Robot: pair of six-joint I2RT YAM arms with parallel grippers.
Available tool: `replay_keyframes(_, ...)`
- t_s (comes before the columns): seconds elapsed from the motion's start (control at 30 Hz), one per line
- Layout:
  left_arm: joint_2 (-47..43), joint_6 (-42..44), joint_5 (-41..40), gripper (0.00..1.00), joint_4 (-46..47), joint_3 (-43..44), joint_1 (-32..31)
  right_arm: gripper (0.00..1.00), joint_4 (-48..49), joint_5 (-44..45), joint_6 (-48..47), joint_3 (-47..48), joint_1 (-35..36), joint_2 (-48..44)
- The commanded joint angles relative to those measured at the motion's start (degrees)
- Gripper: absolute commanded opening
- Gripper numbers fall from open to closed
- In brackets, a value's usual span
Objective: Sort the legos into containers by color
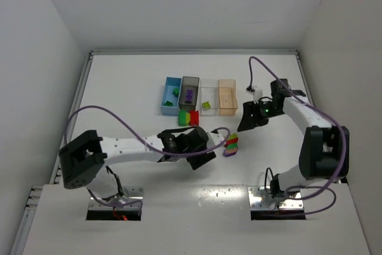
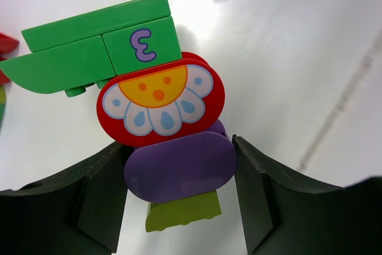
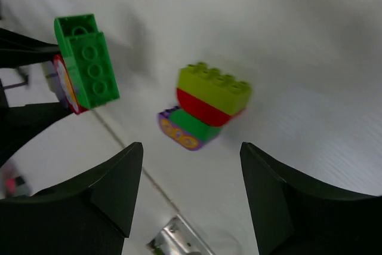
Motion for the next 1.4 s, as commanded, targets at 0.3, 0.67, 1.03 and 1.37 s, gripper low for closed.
replay_keyframes(0.3, -8.2, 9.9, -1.4, 0.11, -1.6, -0.2, -5.4, 0.71, -14.9, -30.7, -13.6, 10.3, 9.5, 12.1)
replay_keyframes(0.67, -7.1, 9.9, -1.4, 0.11, -1.1, 3.3, -5.9, 0.73, -15.7, -29.6, -15.1, 11.4, 14.8, 16.1)
replay_keyframes(1.03, -6.6, 9.9, -1.4, 0.11, -2.1, 6.2, -6.4, 0.69, -15.8, -29.0, -16.7, 13.1, 17.8, 19.1)
replay_keyframes(1.37, -7.2, 9.3, -4.6, 0.1, -1.6, 4.3, -6.4, 0.0, -26.9, -32.2, -27.0, 16.0, 17.1, 22.1)
